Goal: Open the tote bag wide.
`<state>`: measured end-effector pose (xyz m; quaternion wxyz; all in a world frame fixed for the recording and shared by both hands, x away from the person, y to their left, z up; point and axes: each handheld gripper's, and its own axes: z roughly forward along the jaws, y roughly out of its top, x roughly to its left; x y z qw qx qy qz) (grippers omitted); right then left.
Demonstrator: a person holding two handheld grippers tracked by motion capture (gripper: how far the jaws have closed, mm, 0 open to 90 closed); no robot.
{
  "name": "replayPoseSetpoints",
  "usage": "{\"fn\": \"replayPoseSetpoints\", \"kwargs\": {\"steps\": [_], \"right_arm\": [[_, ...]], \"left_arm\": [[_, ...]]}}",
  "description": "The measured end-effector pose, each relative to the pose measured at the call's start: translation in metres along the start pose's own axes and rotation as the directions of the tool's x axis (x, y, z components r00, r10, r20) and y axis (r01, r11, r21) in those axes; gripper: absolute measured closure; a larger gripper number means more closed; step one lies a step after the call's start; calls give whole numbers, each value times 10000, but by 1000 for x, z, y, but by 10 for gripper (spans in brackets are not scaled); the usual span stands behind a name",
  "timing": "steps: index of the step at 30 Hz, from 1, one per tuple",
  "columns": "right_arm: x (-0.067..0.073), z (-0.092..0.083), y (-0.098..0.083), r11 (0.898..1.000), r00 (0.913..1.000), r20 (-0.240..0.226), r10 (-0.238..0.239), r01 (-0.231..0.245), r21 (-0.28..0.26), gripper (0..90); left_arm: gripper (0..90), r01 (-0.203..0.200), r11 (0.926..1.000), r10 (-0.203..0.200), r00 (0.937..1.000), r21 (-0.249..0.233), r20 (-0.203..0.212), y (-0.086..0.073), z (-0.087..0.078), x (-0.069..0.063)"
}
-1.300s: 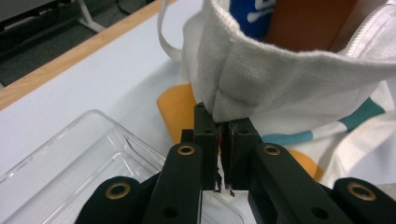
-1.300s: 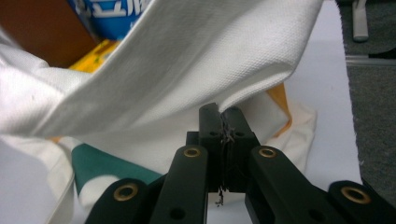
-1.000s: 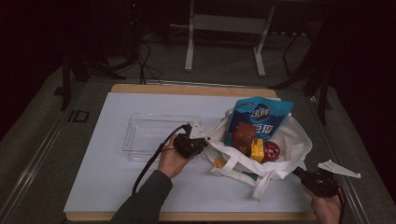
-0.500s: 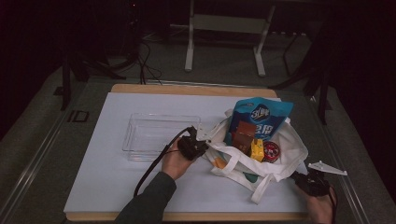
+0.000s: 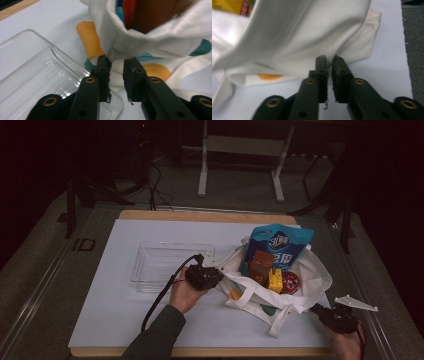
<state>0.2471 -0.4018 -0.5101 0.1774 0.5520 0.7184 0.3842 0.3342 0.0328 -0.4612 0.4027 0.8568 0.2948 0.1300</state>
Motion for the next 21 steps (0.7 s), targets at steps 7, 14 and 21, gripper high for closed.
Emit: {"fn": "replayPoseSetpoints", "kwargs": {"steps": [7, 14, 21], "right_arm": [[8, -19, 0, 9991, 9995, -147, -273, 268, -340, 662], [20, -41, 10, 9926, 9984, -424, -367, 315, -1175, 584], [28, -50, 20, 9856, 9984, -541, -178, 84, -1687, 537]], "left_arm": [[696, -244, 9983, 273, 9981, -523, 554, -2, -18, -5], [645, -1174, 9837, 1312, 9865, -1359, 980, -2, -37, -24], [608, -1808, 9637, 2011, 9756, -1967, 885, 11, -48, -42]]}}
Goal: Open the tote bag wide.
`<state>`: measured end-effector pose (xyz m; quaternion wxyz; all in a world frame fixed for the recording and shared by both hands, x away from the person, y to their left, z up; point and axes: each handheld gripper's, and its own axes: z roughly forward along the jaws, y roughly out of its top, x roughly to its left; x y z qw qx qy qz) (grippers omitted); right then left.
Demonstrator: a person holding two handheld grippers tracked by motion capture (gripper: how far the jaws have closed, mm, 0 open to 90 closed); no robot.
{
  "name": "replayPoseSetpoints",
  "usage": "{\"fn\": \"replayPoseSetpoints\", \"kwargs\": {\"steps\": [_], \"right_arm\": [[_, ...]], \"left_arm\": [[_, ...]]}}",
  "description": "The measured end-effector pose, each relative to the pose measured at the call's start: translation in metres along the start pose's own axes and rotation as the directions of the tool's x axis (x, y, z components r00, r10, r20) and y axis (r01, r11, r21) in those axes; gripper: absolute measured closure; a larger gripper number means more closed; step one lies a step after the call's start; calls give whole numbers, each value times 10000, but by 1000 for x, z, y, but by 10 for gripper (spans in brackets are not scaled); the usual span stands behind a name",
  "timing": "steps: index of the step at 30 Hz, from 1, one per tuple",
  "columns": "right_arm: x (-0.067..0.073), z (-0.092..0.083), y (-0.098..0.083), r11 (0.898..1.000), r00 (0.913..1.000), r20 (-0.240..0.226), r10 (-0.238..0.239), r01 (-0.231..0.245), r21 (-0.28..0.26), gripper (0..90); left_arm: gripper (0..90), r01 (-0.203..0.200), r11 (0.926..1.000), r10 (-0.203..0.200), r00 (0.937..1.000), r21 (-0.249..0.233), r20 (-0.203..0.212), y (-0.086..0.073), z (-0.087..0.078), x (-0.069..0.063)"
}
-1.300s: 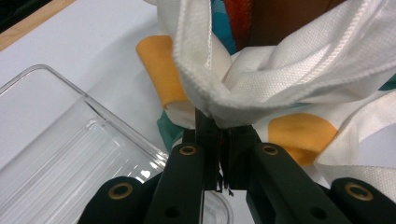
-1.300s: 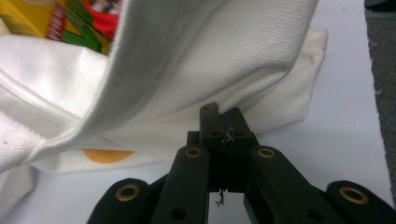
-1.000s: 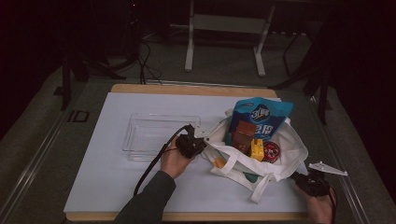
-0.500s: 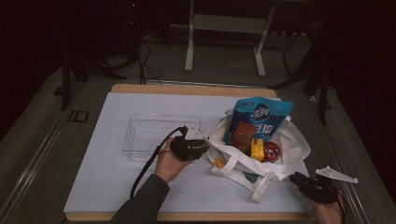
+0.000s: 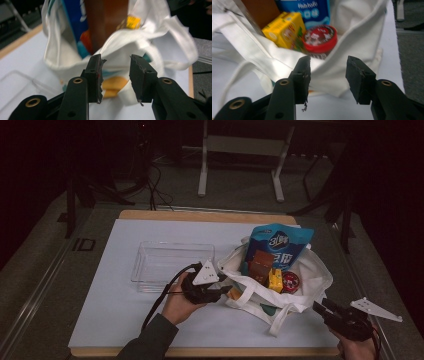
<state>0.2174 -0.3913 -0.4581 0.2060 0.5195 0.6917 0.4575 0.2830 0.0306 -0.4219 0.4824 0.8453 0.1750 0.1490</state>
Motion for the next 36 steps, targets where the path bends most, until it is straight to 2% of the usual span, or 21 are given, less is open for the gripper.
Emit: {"fn": "replayPoseSetpoints", "kwargs": {"steps": [2, 4, 7, 10, 14, 18, 21, 26, 29, 32, 35, 36], "right_arm": [[2, 2, 3, 10000, 9999, 102, -90, 90, -17, 536], [3, 5, 5, 9999, 9994, 313, -113, 114, -12, 547], [5, 8, 5, 10000, 9994, 350, 20, -19, -23, 552], [5, 10, 5, 9999, 9983, 573, -43, 38, 99, 553], [4, 12, 5, 9999, 9984, 554, 96, -101, 82, 559], [4, 15, 6, 10000, 9983, 589, 11, -16, 94, 579], [3, 19, 6, 9998, 9978, 666, 66, -78, 188, 633], [3, 29, 2, 9983, 9960, 881, -145, 95, 573, 795], [2, 34, -2, 9968, 9939, 1076, -255, 172, 776, 846], [-2, 40, -6, 9959, 9941, 1055, -234, 140, 895, 860], [-4, 45, -8, 9953, 9942, 1057, -191, 89, 962, 870], [-5, 48, -8, 9950, 9940, 1075, -184, 77, 992, 871]], "left_arm": [[593, -288, 9996, 288, 9995, 73, -119, 6, 3, -3], [586, -551, 9984, 551, 9985, 157, -2, 13, 8, -6], [566, -689, 9970, 691, 9976, 363, -47, 18, 18, -6], [564, -686, 9961, 684, 9976, 559, 50, 20, 30, -7], [551, -766, 9944, 747, 9968, 728, 281, 22, 44, -9], [554, -519, 9945, 477, 9977, 912, 477, 22, 56, -8], [614, -524, 9913, 467, 9977, 1205, 496, 20, 64, -10], [718, -596, 9809, 501, 9972, 1850, 559, 12, 78, -14], [742, -535, 9735, 432, 9978, 2221, 509, 2, 87, -16], [766, -211, 9753, 123, 9991, 2198, 414, -8, 91, -15], [778, -37, 9766, -42, 9993, 2149, 360, -11, 95, -14], [780, -88, 9758, 13, 9994, 2183, 345, -11, 95, -14]]}}
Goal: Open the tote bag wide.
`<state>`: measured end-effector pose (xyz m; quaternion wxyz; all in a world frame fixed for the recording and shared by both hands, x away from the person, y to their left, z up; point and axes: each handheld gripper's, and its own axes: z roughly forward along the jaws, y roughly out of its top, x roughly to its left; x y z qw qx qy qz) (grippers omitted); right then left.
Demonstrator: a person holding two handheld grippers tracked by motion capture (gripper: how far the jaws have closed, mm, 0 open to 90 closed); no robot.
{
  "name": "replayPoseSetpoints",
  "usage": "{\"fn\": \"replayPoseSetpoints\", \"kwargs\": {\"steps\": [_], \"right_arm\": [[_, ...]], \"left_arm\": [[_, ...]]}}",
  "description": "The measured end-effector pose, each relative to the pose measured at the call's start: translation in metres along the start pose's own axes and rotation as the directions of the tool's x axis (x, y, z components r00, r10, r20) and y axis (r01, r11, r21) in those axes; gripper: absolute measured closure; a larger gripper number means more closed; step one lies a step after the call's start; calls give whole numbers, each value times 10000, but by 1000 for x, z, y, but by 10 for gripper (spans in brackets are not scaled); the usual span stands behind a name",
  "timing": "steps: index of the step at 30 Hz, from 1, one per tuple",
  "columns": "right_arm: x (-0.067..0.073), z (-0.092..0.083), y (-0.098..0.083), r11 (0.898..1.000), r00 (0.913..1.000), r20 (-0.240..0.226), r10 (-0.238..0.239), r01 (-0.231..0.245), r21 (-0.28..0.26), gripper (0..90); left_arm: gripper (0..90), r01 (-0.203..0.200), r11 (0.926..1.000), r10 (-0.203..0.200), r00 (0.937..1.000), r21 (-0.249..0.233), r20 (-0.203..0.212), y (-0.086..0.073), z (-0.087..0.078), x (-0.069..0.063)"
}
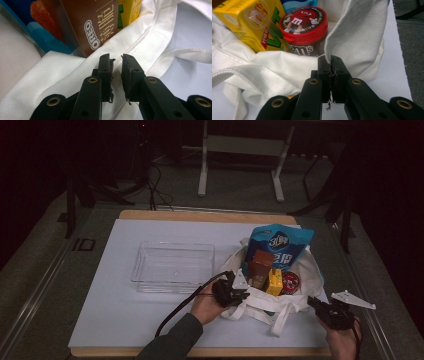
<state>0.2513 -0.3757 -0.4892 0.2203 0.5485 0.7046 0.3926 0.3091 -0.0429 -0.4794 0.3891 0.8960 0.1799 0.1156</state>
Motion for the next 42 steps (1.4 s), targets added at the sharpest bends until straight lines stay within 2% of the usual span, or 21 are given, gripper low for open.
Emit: {"fn": "replayPoseSetpoints", "kwargs": {"steps": [7, 11, 14, 16, 20, 21, 23, 25, 29, 33, 36, 38, 42], "right_arm": [[-7, 18, 0, 9993, 10000, 70, 24, -27, 366, 874], [-10, 26, -4, 9982, 9999, -2, 173, -172, 570, 872], [-9, 26, -4, 9981, 9998, 38, 180, -181, 587, 861], [-8, 24, -2, 9981, 10000, 76, 59, -64, 610, 835], [-7, 16, 2, 9980, 9999, -77, -77, 82, 626, 697], [-7, 14, 3, 9980, 9999, -69, -109, 113, 615, 673], [-6, 9, 5, 9986, 9998, -101, -149, 154, 508, 629], [-7, 1, 8, 9991, 9998, -70, -173, 176, 375, 605], [-10, -12, 15, 9998, 9998, 63, -199, 199, 35, 561], [-15, -19, 22, 9993, 9998, 217, -38, 46, -361, 498], [-19, -19, 28, 9984, 9996, 271, 110, -95, -549, 473], [-20, -18, 33, 9979, 9995, 313, 79, -59, -648, 461], [-20, -18, 44, 9951, 9987, 518, -29, 79, -981, 469]], "left_arm": [[799, -83, 9997, 88, 9997, 211, -228, -2, 12, 1], [802, 179, 9990, -169, 9995, 405, -267, -4, 22, 4], [800, 285, 9990, -276, 9993, 343, -272, -5, 21, 4], [782, 295, 9993, -289, 9993, 240, -239, -5, 17, 3], [716, 238, 9997, -238, 9996, 10, -166, -4, 5, 3], [698, 222, 9997, -222, 9997, -34, -40, -3, 1, 4], [672, 170, 9993, -167, 9998, -335, 89, -4, -7, 5], [664, 302, 9976, -301, 9995, -621, 16, -3, -19, 10], [644, 582, 9895, -578, 9983, -1325, 64, 0, -43, 19], [635, 707, 9803, -762, 9968, -1844, -226, 4, -65, 30], [623, 708, 9766, -833, 9951, -2032, -536, 7, -76, 37], [613, 725, 9750, -920, 9921, -2100, -848, 8, -80, 40], [604, 802, 9758, -1059, 9872, -2032, -1189, 11, -79, 47]]}}
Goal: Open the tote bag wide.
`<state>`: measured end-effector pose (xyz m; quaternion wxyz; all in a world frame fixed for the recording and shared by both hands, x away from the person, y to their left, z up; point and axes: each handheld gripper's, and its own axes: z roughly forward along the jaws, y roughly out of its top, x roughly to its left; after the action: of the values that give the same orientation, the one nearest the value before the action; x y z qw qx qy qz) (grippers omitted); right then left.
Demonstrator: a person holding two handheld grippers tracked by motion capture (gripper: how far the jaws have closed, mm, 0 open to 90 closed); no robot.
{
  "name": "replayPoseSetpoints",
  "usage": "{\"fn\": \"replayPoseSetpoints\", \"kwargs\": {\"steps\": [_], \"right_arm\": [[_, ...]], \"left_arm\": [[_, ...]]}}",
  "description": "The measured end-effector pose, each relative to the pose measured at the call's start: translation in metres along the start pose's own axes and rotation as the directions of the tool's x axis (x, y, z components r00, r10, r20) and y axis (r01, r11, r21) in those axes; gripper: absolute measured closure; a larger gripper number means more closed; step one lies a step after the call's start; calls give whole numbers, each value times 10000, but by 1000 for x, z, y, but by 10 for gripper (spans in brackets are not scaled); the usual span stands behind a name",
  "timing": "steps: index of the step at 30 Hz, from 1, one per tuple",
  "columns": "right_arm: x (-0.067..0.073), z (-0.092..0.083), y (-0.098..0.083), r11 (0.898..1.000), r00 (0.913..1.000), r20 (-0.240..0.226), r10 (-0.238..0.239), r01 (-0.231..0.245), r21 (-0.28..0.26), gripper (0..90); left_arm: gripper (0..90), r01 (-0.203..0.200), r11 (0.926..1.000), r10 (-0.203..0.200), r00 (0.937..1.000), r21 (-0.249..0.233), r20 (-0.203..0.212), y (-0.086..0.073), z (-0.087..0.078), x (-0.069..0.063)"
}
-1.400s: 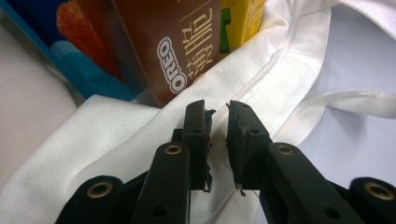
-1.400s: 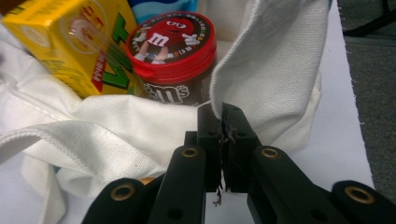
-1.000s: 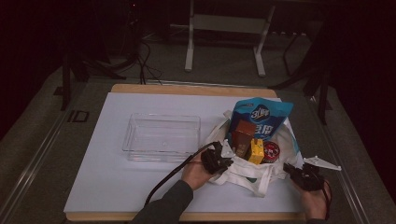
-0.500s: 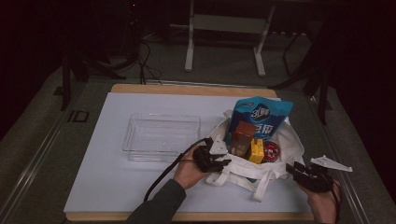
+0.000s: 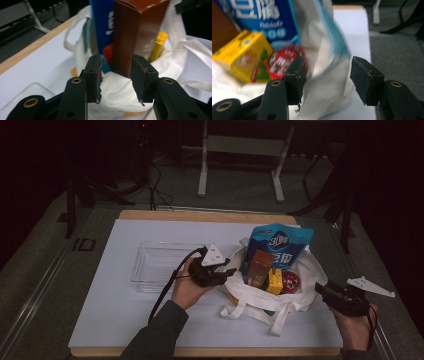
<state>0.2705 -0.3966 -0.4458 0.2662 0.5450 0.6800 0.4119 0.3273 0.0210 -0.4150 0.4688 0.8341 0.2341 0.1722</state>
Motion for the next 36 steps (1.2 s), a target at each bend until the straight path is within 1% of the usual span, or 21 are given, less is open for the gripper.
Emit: {"fn": "replayPoseSetpoints", "kwargs": {"steps": [1, 4, 5, 7, 10, 12, 13, 15, 18, 19, 20, 21, 22, 24, 26, 27, 29, 31, 32, 35, 36], "right_arm": [[0, 0, 4, 9999, 10000, 71, 3, -3, -131, 475], [-1, 1, 15, 9995, 9996, 262, -137, 145, -292, 498], [-1, 2, 18, 9992, 9994, 284, -212, 222, -337, 527], [0, 4, 23, 9984, 9991, 282, -305, 318, -472, 592], [-1, 9, 29, 9982, 9988, 276, -397, 409, -444, 634], [-1, 12, 32, 9977, 9986, 220, -471, 481, -482, 640], [-1, 12, 32, 9977, 9986, 220, -471, 481, -482, 640], [3, 18, 37, 9958, 9972, 202, -723, 733, -551, 642], [6, 21, 42, 9950, 9965, 189, -814, 824, -562, 637], [7, 25, 48, 9937, 9956, 188, -919, 929, -620, 647], [8, 27, 50, 9933, 9952, 173, -964, 973, -620, 672], [8, 29, 52, 9930, 9944, 153, -1043, 1050, -536, 740], [9, 32, 53, 9928, 9937, 177, -1110, 1116, -426, 777], [10, 36, 53, 9926, 9925, 341, -1172, 1182, -292, 847], [9, 41, 52, 9919, 9915, 365, -1248, 1255, -171, 870], [9, 44, 51, 9919, 9912, 422, -1258, 1263, -98, 874], [7, 47, 49, 9927, 9920, 376, -1203, 1204, -9, 876], [6, 49, 48, 9934, 9927, 369, -1150, 1149, 38, 876], [3, 54, 42, 9956, 9951, 318, -935, 933, 82, 877], [0, 63, 35, 9961, 9960, 289, -840, 832, 292, 878], [-1, 66, 33, 9964, 9967, 268, -769, 758, 384, 878]], "left_arm": [[604, 1, 10000, -1, 10000, 65, -72, 1, 2, 1], [607, -27, 9996, 35, 9996, 273, -294, 2, 9, 4], [614, -5, 9995, 15, 9995, 318, -306, 3, 10, 5], [622, 187, 9994, -183, 9997, 289, -154, 5, 15, 8], [650, 254, 9989, -245, 9994, 385, -226, 9, 22, 11], [673, 200, 9987, -188, 9995, 471, -270, 11, 28, 12], [680, 200, 9987, -188, 9995, 471, -270, 11, 28, 12], [682, 285, 9984, -266, 9989, 489, -382, 15, 36, 15], [710, 310, 9981, -287, 9987, 534, -424, 18, 41, 17], [723, 287, 9980, -258, 9983, 562, -520, 21, 46, 18], [738, 269, 9977, -224, 9972, 627, -714, 21, 49, 18], [768, 256, 9969, -189, 9959, 749, -889, 22, 51, 19], [794, 282, 9964, -209, 9957, 799, -900, 22, 53, 20], [842, 300, 9948, -192, 9938, 974, -1094, 21, 58, 23], [862, 377, 9929, -248, 9932, 1127, -1139, 19, 63, 25], [866, 386, 9923, -249, 9930, 1174, -1158, 18, 65, 26], [867, 382, 9910, -228, 9926, 1282, -1192, 16, 69, 26], [868, 382, 9910, -228, 9926, 1282, -1192, 16, 69, 26], [867, 305, 9874, -100, 9913, 1552, -1314, 12, 77, 25], [869, 215, 9835, 25, 9913, 1798, -1319, 10, 83, 25], [868, 171, 9821, 69, 9920, 1878, -1260, 9, 85, 26]]}}
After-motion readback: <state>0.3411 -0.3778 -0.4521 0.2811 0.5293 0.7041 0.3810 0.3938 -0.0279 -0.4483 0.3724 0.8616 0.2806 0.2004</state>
